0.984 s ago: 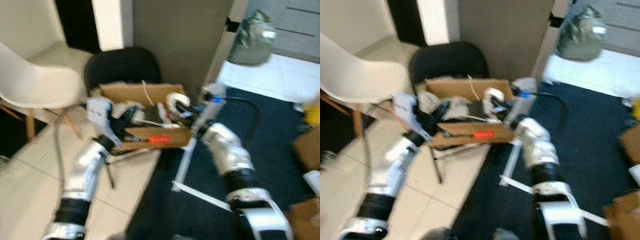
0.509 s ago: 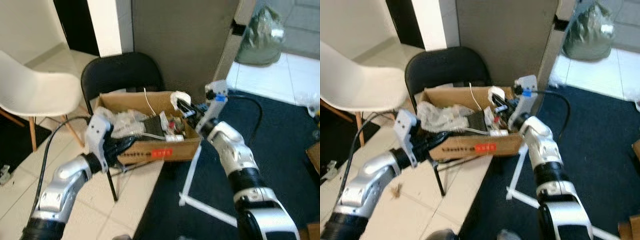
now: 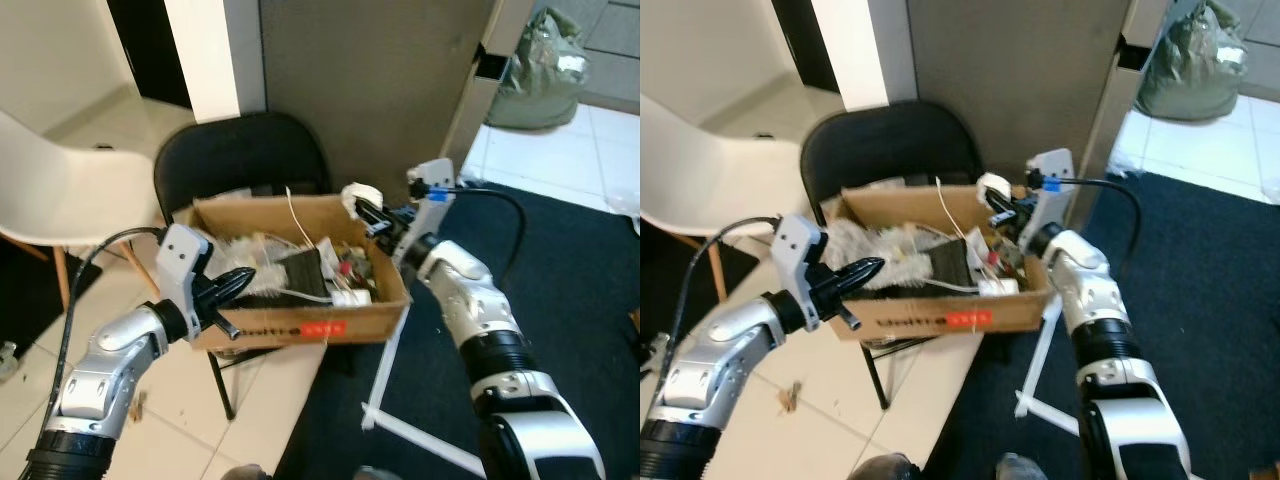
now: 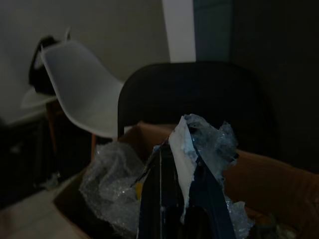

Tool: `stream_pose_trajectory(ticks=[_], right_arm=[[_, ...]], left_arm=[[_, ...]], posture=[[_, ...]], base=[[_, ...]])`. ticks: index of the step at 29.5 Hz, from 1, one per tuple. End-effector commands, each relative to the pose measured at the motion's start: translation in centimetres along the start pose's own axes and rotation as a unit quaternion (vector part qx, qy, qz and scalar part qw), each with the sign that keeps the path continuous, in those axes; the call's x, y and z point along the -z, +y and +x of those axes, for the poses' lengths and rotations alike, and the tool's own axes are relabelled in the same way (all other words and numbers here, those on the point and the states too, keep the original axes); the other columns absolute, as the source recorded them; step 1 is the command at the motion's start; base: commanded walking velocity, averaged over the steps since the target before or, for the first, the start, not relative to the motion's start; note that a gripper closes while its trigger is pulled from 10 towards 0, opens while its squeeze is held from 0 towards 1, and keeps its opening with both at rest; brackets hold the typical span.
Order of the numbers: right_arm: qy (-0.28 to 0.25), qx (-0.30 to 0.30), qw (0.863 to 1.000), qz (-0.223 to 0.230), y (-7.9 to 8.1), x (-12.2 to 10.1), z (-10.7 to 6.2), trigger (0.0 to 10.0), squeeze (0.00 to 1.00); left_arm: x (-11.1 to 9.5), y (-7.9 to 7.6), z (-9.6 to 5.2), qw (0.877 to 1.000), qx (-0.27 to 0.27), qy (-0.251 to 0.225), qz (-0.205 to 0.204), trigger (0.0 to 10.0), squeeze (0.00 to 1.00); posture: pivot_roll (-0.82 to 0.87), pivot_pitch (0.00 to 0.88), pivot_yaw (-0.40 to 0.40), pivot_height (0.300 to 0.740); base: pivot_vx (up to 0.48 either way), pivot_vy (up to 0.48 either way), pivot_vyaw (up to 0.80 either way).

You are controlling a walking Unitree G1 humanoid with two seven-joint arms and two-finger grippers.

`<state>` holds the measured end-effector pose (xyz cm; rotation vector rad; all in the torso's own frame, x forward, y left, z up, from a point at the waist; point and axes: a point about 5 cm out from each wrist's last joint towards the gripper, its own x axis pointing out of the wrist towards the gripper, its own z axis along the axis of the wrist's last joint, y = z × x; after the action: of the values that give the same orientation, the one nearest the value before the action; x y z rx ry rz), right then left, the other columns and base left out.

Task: Picking trash to rubbish bin

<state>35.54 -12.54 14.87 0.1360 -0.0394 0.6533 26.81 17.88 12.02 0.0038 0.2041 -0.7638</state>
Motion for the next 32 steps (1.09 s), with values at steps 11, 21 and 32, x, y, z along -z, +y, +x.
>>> stream_pose_trajectory(ticks=[11, 21, 32], right_arm=[[0.01, -0.014, 1.0, -0.019, 0.62, 0.17, 0.38, 10.0, 0.0], [0.008, -0.013, 1.0, -0.027, 0.63, 0.15, 0.36, 10.0, 0.0], [0.009, -0.034, 0.998, -0.045, 0.98, 0.25, 0.31, 10.0, 1.0]], left_arm=[[-0.2, 0.19, -0.37, 1.0, -0.002, 0.012, 0.008, 10.0, 0.0], [-0.1, -0.02, -0.51, 1.0, 0.008, 0.022, 0.01, 10.0, 0.0], [-0.1, -0.14, -0.47, 1.0, 0.011, 0.023, 0.01, 10.0, 0.0]], posture=[[0.05, 0.0, -0.017, 0.74], [0.05, 0.0, -0.018, 0.74], [0.05, 0.0, -0.025, 0.74]], base=[[0.276, 0.0, 0.0], [0.131, 0.0, 0.0], [0.0, 0.0, 0.0]])
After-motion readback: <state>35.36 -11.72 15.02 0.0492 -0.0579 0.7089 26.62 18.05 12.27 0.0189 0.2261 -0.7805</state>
